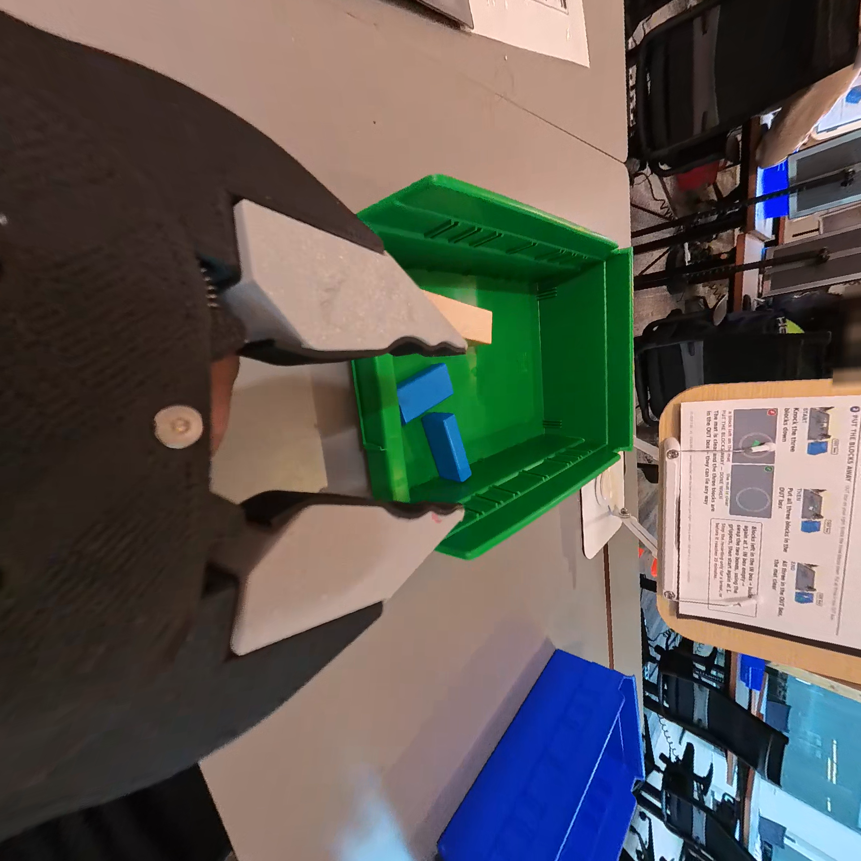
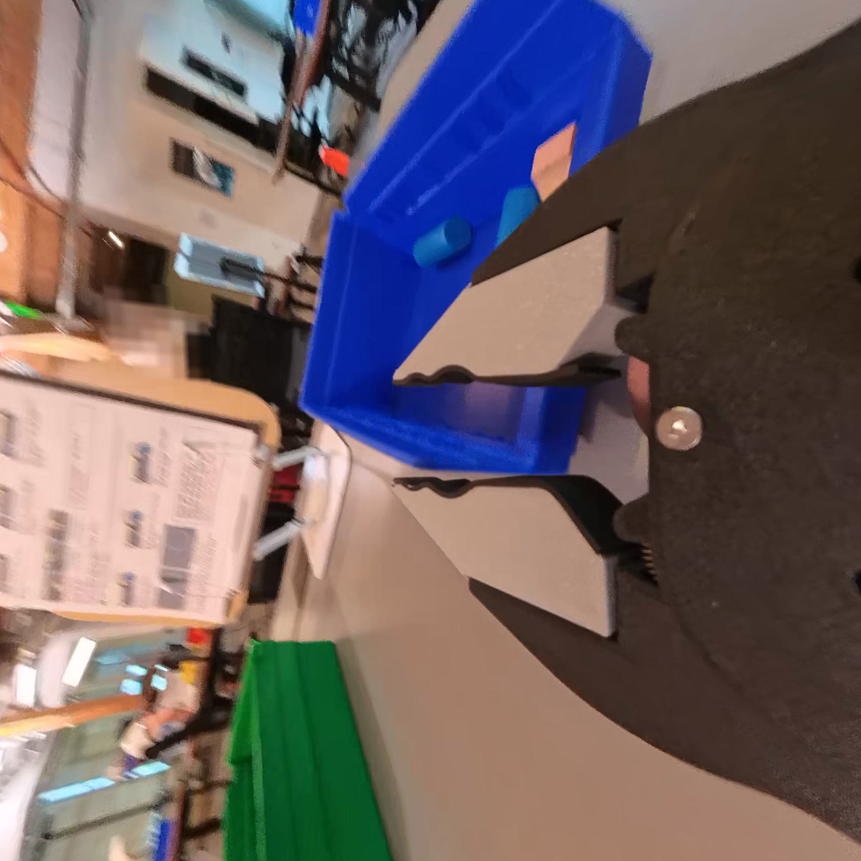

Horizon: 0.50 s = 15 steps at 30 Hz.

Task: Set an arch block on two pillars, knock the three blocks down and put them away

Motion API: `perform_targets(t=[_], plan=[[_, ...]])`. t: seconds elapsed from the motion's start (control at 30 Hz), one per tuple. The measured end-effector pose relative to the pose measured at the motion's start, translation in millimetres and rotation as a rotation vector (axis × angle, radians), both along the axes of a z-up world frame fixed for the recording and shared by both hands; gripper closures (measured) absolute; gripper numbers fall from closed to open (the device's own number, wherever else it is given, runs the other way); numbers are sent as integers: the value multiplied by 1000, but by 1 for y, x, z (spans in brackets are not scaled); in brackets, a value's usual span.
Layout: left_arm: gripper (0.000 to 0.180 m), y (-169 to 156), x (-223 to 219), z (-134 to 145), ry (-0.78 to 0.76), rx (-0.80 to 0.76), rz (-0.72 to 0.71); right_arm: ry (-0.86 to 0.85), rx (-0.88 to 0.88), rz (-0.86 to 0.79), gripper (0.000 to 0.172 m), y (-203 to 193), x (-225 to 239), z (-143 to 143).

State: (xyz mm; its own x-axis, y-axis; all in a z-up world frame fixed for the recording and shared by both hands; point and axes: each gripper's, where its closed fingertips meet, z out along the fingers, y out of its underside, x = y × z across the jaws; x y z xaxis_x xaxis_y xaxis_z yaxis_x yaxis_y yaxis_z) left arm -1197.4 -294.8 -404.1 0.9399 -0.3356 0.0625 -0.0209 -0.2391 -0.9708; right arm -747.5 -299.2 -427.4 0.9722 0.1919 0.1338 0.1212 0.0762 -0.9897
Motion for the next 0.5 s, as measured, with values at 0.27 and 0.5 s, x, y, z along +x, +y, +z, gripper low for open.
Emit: perform_targets(t=[0.27, 0.5], plan=[[120, 0, 1, 1, 8, 4, -6, 230, 55, -119, 131, -3, 70, 12], [120, 0, 3, -2, 21, -2, -14, 299, 11, -96, 131, 1, 89, 7]])
